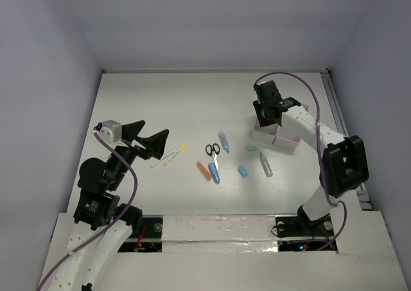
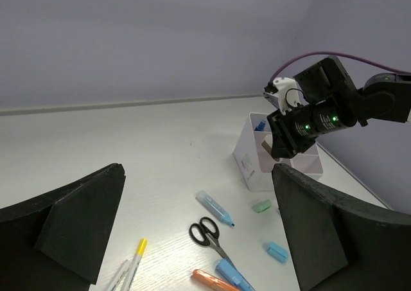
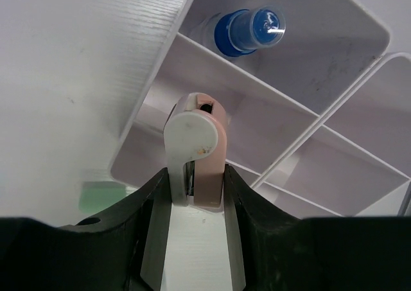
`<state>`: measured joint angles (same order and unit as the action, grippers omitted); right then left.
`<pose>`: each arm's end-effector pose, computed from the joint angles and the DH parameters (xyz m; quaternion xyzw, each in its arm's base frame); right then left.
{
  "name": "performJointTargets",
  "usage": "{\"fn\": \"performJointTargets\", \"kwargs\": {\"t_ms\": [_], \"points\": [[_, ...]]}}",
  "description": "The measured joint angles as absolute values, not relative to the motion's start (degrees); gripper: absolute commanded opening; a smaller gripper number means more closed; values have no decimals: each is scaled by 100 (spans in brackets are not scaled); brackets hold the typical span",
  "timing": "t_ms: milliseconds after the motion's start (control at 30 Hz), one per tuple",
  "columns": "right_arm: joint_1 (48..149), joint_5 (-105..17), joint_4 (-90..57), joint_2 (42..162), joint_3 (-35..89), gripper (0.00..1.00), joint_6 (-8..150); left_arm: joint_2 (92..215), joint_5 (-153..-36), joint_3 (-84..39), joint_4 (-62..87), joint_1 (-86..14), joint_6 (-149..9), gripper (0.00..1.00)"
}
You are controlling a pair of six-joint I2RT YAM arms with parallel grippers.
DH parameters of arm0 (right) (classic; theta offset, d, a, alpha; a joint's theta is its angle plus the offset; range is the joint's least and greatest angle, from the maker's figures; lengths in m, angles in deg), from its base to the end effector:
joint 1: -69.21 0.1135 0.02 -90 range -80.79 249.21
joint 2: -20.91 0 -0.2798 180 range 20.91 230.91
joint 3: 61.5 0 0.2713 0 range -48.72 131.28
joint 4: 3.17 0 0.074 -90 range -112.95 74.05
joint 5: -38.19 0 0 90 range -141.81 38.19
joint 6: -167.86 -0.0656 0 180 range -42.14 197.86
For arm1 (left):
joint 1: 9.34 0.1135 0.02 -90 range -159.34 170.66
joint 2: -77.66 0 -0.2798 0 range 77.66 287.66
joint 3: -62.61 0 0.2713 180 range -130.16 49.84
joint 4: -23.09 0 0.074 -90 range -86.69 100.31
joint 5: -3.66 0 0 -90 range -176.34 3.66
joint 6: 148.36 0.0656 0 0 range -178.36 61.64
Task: Sort the stationery into containers
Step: Place the stapler in the storage box.
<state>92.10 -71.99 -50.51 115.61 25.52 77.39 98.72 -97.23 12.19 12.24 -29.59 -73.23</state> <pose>0.3676 0.1307 0.2450 -0.1309 0.9313 -0.1037 0.3236 0.1145 -0.0554 0.3910 0.1042 0.5773 -0.2966 0.7536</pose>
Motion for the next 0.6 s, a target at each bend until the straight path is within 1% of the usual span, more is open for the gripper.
{"fn": "performJointTargets", "kwargs": {"t_ms": [400, 433, 467, 567, 600], "points": [[9204, -7446, -5161, 11801, 2884, 45, 7964, 9872, -9721, 1219, 1224, -2959, -7321, 99], [9204, -7479, -5161, 11801, 2884, 50, 7973, 9872, -9721, 1219, 1224, -2959, -7321, 99], [9204, -7521, -5161, 11803, 2886, 53, 7977, 9872, -9721, 1219, 1224, -2959, -7321, 99], [9204, -7613, -5198, 11803, 2893, 55, 8012, 9872, -9723, 1219, 1224, -2959, -7321, 99], [9204, -7639, -5206, 11803, 2893, 59, 8012, 9872, -9723, 1219, 1224, -2959, -7321, 99]]}}
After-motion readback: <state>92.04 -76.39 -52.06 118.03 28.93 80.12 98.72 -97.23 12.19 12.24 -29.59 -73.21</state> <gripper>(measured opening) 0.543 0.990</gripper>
